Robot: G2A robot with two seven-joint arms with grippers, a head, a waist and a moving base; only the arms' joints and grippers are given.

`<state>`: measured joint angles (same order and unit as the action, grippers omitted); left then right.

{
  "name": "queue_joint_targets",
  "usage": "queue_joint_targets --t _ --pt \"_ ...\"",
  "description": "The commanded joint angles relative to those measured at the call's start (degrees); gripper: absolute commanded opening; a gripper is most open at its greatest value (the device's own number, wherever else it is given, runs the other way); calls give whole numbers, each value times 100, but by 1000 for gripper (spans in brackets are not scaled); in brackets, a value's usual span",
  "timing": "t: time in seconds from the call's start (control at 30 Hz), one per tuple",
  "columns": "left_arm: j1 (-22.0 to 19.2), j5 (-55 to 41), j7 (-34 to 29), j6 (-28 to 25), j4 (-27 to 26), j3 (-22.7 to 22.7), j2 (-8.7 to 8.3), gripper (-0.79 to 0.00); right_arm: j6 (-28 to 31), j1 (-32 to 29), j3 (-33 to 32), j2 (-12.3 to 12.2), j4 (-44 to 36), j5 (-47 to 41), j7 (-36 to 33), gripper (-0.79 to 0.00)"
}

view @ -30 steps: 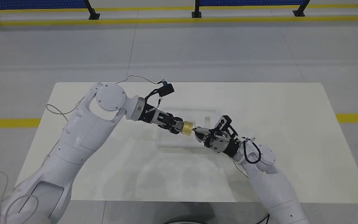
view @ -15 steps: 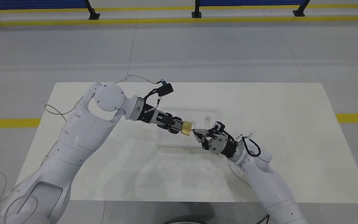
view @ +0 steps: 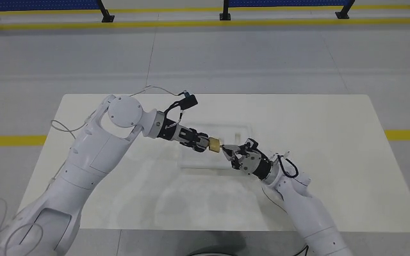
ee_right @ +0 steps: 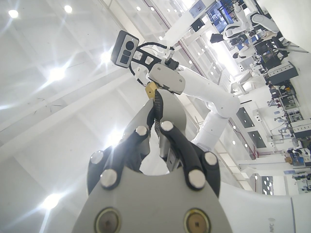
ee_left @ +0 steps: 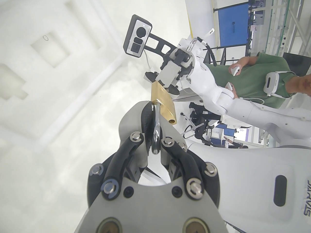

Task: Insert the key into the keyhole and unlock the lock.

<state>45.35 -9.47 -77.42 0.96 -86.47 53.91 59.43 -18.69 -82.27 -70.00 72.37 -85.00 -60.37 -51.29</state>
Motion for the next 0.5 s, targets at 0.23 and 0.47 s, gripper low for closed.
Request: queue_joint_targets --t 0.23,0.47 --pt "11 202 271 217 67 126 -42 -785 658 -31 -387 -56 -231 157 161 0" --pt "99 149 696 686 232 342 -79 -785 1374 -177 -659 -109 -542 545 20 0"
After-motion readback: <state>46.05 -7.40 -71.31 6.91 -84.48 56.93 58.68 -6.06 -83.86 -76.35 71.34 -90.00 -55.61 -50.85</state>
